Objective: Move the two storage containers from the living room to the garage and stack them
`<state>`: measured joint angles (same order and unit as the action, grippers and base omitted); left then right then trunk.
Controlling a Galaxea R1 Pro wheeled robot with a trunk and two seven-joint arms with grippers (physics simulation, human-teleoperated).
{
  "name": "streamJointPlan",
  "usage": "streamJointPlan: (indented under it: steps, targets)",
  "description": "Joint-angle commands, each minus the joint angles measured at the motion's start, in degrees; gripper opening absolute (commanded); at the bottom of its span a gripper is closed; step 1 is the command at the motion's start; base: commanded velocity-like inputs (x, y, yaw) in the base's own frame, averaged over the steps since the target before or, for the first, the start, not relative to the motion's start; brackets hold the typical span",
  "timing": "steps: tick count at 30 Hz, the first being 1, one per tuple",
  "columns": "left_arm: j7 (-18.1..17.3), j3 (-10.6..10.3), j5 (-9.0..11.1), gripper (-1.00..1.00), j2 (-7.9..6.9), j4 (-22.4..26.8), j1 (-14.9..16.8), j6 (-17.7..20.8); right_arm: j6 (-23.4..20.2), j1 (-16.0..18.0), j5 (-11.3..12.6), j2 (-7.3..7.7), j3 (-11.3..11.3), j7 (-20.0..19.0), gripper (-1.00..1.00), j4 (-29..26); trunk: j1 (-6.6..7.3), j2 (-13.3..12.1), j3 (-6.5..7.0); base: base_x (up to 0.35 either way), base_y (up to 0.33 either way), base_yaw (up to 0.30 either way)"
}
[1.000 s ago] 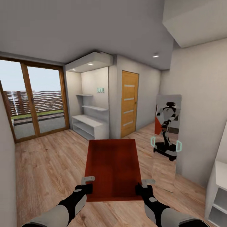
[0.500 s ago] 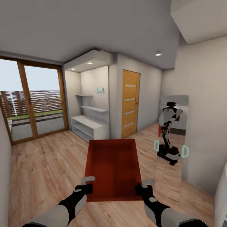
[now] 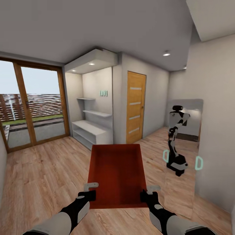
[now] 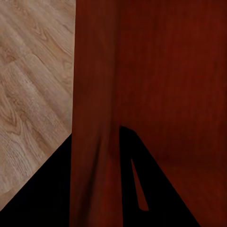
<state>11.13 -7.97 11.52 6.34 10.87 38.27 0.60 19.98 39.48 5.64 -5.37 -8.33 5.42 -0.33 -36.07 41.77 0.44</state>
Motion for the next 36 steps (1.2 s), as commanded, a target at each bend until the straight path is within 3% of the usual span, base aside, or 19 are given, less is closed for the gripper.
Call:
streamJointPlan:
  steps: [1,21,36]
  targets:
    - [0.74,3.05,-0.69,-1.0,-3.08,2.14,0.05,-1.55,0.32,-0.02,1.39,0.0,1.21,0.03,-1.0,0.33,-0.04,0.01,-0.01,0.322,0.0,0.0]
    - [0.75,3.05,-0.62,-1.0,-3.06,2.13,0.05,-1.56,0.34,0.0,1.39,0.0,1.21,0.03,-1.0,0.33,-0.04,0.01,-0.01,0.322,0.0,-0.01]
    - [0.74,3.13,-0.55,-1.0,-3.08,2.14,0.05,-1.56,0.33,-0.02,1.39,0.0,1.21,0.03,-1.0,0.33,-0.04,0.01,-0.01,0.322,0.023,-0.25]
